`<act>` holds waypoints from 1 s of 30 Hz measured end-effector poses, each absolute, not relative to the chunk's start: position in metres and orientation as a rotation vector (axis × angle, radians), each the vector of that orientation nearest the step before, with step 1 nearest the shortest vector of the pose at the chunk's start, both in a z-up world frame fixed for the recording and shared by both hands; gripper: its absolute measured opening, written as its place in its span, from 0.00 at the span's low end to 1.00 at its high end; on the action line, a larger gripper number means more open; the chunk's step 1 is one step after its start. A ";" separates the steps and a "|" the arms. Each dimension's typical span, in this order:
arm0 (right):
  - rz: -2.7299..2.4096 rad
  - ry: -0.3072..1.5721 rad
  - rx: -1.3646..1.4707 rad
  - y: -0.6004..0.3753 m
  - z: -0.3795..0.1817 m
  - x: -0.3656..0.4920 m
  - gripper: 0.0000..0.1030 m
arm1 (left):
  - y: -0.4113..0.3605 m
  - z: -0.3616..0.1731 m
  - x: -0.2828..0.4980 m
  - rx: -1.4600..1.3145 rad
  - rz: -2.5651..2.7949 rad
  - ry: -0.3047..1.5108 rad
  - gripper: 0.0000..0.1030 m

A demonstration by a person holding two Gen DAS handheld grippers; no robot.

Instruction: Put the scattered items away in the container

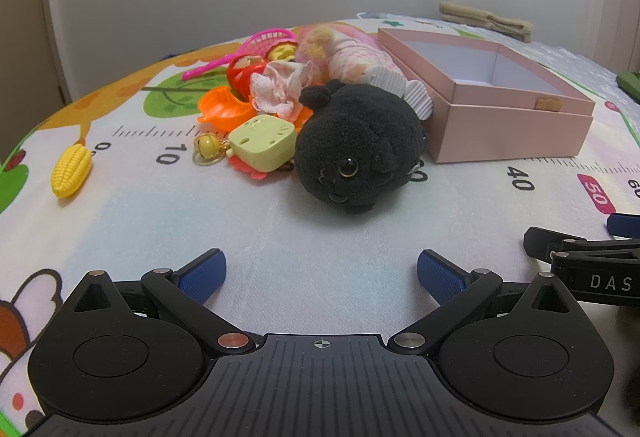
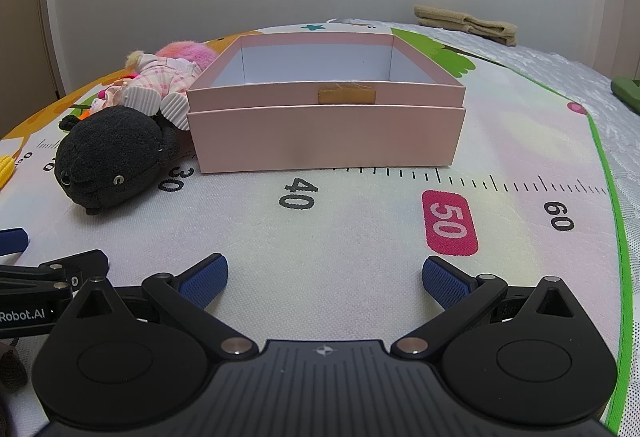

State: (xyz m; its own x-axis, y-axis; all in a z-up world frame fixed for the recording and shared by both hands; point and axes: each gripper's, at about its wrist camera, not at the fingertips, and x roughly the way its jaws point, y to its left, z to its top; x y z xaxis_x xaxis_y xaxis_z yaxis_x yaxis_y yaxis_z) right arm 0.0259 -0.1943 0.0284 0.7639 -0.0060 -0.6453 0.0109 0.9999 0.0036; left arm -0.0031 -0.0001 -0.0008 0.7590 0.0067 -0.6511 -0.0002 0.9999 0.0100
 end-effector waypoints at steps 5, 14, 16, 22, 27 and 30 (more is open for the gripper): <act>-0.005 0.701 0.008 -0.195 0.028 0.026 1.00 | 0.000 -0.001 -0.003 0.010 0.004 0.709 1.00; -0.005 0.700 0.006 -0.194 0.028 0.026 1.00 | 0.000 -0.001 -0.003 0.010 0.004 0.709 1.00; -0.005 0.699 0.004 -0.194 0.028 0.025 1.00 | 0.000 -0.001 -0.003 0.010 0.004 0.709 1.00; -0.006 0.699 0.003 -0.193 0.028 0.025 1.00 | 0.000 -0.001 -0.003 0.009 0.005 0.712 1.00; -0.004 0.700 0.002 -0.193 0.028 0.026 1.00 | 0.000 0.000 -0.002 0.011 0.004 0.720 1.00; -0.003 0.705 0.004 -0.193 0.028 0.026 1.00 | 0.000 0.000 -0.001 0.008 0.002 0.730 1.00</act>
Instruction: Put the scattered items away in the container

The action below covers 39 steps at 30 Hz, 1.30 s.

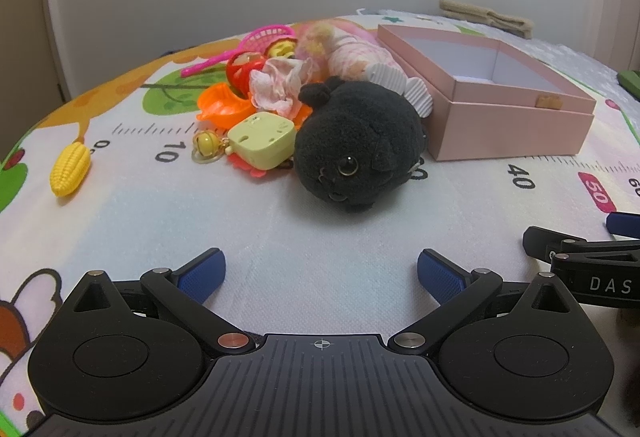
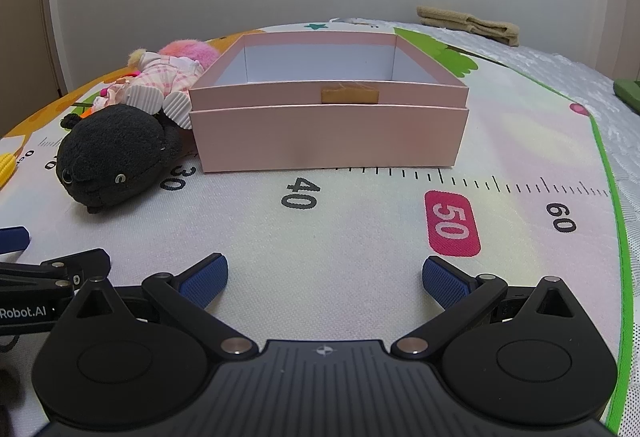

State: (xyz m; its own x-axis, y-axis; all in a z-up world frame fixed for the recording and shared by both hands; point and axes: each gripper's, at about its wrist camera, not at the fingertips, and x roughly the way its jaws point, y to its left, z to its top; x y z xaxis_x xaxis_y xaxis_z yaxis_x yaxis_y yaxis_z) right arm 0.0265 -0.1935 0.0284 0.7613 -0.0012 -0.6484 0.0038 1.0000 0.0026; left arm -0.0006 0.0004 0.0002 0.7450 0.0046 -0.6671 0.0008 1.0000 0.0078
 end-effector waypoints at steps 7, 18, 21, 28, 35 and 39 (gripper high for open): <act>0.023 0.731 0.020 -0.198 0.029 0.031 1.00 | 0.001 0.001 0.000 0.022 -0.009 0.740 1.00; 0.049 0.755 0.027 -0.202 0.030 0.035 1.00 | 0.017 0.009 -0.010 0.030 -0.084 0.679 1.00; 0.061 0.764 0.021 -0.203 0.031 0.036 1.00 | 0.035 0.022 -0.023 0.060 -0.077 0.602 1.00; 0.074 0.740 0.010 -0.194 0.035 0.029 1.00 | 0.133 0.042 -0.022 0.050 0.092 0.544 1.00; 0.241 0.586 -0.100 -0.123 0.074 0.016 1.00 | 0.206 0.035 0.010 -0.109 0.132 0.643 0.65; 0.364 0.553 -0.189 -0.079 0.086 0.018 0.88 | 0.213 0.026 0.023 -0.104 0.103 0.652 0.73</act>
